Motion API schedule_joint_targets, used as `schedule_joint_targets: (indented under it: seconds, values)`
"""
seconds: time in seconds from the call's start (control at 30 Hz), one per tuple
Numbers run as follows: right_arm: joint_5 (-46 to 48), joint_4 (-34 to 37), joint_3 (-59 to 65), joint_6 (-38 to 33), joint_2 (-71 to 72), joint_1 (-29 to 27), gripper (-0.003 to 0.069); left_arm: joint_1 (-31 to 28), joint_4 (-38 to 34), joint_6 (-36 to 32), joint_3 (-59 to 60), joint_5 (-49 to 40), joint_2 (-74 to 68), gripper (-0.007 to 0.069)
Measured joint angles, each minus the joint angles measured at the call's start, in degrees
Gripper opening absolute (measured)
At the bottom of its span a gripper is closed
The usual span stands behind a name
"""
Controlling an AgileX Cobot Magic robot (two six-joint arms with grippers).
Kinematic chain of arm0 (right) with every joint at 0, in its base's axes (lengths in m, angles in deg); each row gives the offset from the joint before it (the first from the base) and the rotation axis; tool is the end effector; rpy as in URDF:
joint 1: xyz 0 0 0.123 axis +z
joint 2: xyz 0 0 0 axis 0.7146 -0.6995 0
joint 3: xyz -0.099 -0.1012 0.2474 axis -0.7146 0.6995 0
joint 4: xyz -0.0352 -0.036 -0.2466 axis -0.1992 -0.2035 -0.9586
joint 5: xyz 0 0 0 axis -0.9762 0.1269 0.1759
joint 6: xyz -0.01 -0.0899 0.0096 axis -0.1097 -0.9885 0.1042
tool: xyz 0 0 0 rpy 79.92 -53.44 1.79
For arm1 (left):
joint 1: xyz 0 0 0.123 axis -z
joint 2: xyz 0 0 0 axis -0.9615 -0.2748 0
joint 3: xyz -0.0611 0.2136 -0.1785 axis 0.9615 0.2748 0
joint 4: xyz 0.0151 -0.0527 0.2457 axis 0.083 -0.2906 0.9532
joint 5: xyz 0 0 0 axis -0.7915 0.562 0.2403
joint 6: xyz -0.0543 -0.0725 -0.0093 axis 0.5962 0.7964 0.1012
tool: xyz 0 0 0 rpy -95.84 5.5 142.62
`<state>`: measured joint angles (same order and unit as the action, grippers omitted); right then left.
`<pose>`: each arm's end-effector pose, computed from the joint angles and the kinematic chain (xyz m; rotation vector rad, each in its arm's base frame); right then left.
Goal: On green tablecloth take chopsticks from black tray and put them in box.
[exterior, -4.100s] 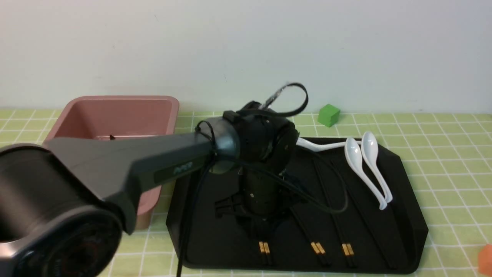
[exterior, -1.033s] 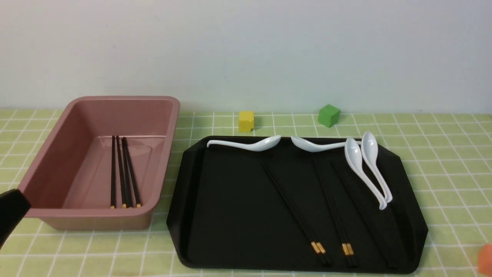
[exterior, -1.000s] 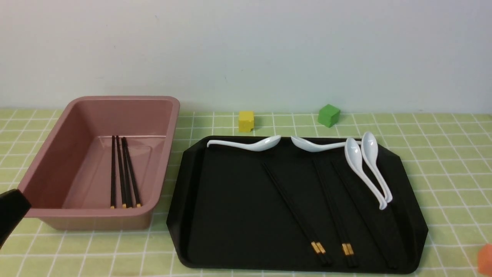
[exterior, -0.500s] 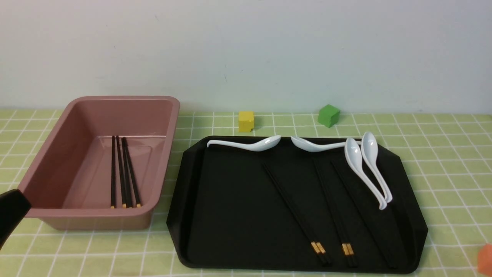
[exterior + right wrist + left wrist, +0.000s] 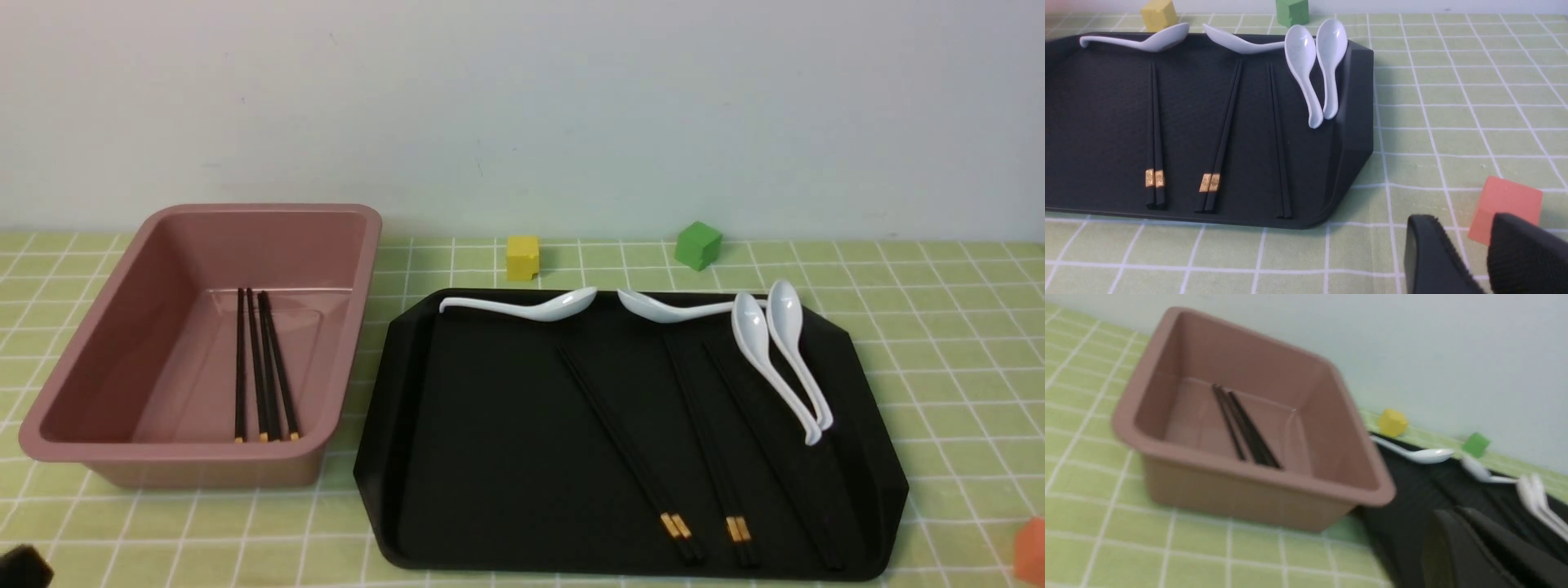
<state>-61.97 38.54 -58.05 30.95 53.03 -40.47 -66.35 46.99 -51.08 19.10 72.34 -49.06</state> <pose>0.0524 0.0049 0.1746 0.0019 1.8594 0.1296 0.0573 -0.0098 0.2009 -0.2444 1.7208 -0.4394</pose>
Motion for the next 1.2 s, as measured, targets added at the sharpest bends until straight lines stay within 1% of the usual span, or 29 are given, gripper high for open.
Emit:
schedule_joint_targets:
  seconds: [0.07,0.17,0.27,0.53,1.2]
  values:
    - [0.00,0.00,0.00,0.00,0.00,0.00,0.0240,-1.48,0.42,0.00,2.72,-3.00,2.25,-0.0012]
    - [0.00,0.00,0.00,0.00,0.00,0.00,0.0240,-1.79,0.62,0.00,3.28,-7.89,3.00,-0.0008]
    - [0.00,0.00,0.00,0.00,0.00,0.00,0.0240,-1.81,0.62,0.00,3.45,-9.67,3.14,-0.0004]
    - [0.00,-0.02,0.00,0.00,0.00,0.00,0.0240,0.54,0.88,0.00,3.45,-9.73,3.18,0.0001]
    - [0.00,-0.02,0.00,0.00,0.00,0.00,0.0240,0.61,0.92,0.00,3.45,-9.73,3.18,0.0014]
